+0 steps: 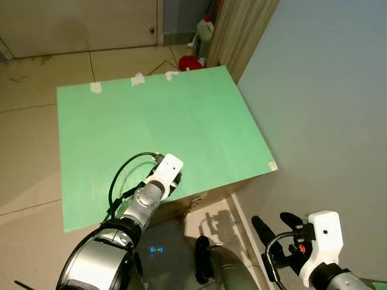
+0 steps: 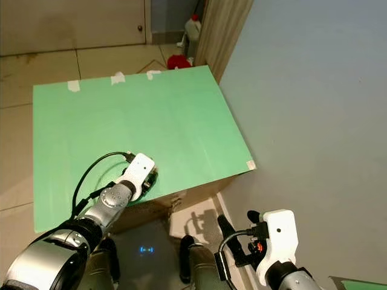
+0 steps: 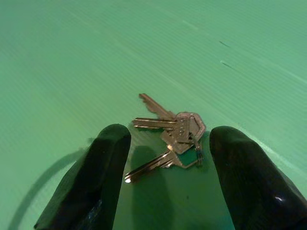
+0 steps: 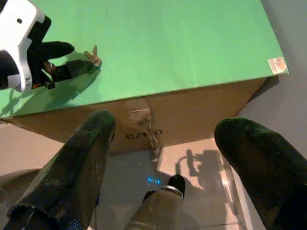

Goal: Hang keys on a hook

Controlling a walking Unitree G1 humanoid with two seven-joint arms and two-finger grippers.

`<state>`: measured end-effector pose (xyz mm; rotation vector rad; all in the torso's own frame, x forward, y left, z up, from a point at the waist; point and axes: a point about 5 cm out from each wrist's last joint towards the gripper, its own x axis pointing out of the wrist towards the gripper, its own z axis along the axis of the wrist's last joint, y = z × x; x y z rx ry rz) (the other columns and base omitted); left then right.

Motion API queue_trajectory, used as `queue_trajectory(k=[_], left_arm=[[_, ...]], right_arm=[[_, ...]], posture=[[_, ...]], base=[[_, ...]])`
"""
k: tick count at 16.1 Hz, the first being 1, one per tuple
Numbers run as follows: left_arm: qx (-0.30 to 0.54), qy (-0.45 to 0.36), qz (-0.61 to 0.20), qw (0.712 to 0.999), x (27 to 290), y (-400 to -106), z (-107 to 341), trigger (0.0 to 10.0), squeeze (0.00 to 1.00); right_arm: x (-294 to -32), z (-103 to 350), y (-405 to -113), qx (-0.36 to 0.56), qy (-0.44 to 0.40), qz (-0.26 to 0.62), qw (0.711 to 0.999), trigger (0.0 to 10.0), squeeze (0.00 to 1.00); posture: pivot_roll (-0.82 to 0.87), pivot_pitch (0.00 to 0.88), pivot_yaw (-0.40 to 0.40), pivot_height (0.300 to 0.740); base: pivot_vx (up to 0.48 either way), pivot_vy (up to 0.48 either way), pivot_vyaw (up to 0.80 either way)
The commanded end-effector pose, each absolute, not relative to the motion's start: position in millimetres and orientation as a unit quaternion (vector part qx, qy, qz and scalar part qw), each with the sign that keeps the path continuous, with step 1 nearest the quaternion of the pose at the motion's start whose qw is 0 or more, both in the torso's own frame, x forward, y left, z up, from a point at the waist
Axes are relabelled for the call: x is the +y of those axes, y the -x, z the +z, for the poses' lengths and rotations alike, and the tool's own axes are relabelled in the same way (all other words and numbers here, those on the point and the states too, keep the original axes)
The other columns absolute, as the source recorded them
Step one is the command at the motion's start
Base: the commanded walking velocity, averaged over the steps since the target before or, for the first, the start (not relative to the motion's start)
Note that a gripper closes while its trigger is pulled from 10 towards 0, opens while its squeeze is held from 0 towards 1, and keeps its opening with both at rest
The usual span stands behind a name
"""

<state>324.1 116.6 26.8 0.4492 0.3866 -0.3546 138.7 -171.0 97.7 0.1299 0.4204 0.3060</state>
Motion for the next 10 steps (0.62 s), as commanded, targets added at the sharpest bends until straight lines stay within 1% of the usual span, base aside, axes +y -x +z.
queue_trajectory(k=[1,5,10], left_arm=[[0.207,-0.210,-0.181,0.938,110.8,-319.9,21.0,10.0,0.00],[0.228,-0.189,-0.183,0.937,107.2,-318.3,18.1,10.0,0.00],[0.241,-0.196,-0.189,0.932,106.8,-315.4,14.2,10.0,0.00]], right_arm=[[-176.9,98.3,-132.7,0.219,-0.058,0.138,0.964,10.0,0.00],[-175.3,98.2,-129.7,0.224,-0.060,0.138,0.963,10.0,0.00],[-173.1,97.7,-129.4,0.225,-0.063,0.140,0.962,10.0,0.00]], posture=[[-0.42,0.356,-0.158,0.740],[-0.42,0.363,-0.159,0.740],[-0.42,0.368,-0.159,0.740]], base=[[0.000,0.000,0.00],[0.000,0.000,0.00],[0.000,0.000,0.00]])
